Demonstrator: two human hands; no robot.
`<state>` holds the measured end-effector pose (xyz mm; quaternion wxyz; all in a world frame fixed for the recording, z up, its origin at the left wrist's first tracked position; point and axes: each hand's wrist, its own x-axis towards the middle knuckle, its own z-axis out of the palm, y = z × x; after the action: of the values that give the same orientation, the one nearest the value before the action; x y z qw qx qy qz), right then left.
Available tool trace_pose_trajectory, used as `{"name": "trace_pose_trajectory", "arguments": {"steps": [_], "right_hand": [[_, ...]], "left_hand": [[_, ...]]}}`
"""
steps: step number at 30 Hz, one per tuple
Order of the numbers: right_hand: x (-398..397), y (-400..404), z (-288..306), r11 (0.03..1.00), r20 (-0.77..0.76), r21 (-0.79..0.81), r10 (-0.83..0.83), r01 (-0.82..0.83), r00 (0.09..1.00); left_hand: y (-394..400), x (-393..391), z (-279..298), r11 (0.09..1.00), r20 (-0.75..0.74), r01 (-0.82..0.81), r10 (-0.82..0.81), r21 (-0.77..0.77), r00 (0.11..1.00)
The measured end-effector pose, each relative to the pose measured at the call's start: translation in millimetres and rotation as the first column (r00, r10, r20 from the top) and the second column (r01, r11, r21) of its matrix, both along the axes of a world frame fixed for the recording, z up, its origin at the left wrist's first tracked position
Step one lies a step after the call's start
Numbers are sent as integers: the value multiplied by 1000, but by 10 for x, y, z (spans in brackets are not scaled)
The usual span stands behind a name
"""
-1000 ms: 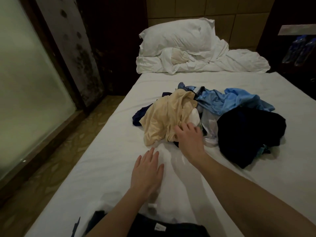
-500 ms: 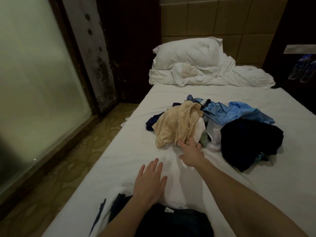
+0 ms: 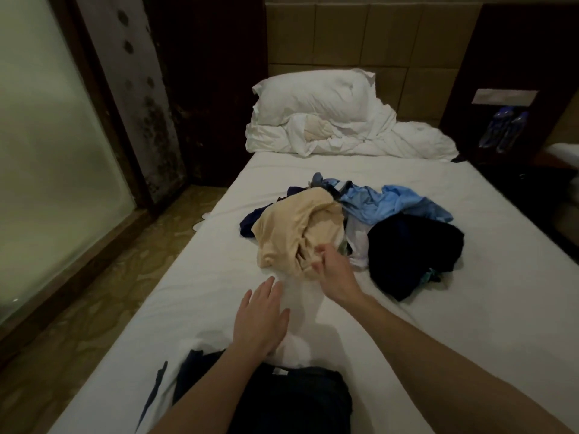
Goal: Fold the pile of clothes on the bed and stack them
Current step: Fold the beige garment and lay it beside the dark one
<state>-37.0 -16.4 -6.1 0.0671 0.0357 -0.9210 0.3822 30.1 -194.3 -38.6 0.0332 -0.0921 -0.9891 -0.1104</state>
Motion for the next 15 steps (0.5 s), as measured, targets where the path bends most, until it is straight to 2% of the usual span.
{"name": "trace_pose_trajectory", "arguments": {"steps": [2, 6, 9, 11, 14, 15], "right_hand": [[359, 4, 183, 995, 10, -81, 55, -54, 998], [1182, -16, 570, 991, -22, -100, 90, -92, 996], [1763, 90, 747, 992, -35, -123, 38, -42, 999], [2111, 243, 829, 990, -42, -139, -13, 7, 999], [2635, 489, 944, 994, -51, -87, -68, 63, 996], [2802, 559, 969, 995, -54, -69, -79, 75, 995]], "left_hand": [[84, 184, 176, 999, -20, 3, -3, 33, 1000], [331, 663, 508, 998, -121, 25, -18, 56, 992], [449, 1088, 668, 990, -224, 89, -63, 109, 973], [462, 1396, 777, 988, -288, 134, -107, 76, 952], [497, 1811, 910, 977, -367, 207, -174, 54, 914], [525, 1933, 954, 966, -352, 246, -202, 85, 914]]}}
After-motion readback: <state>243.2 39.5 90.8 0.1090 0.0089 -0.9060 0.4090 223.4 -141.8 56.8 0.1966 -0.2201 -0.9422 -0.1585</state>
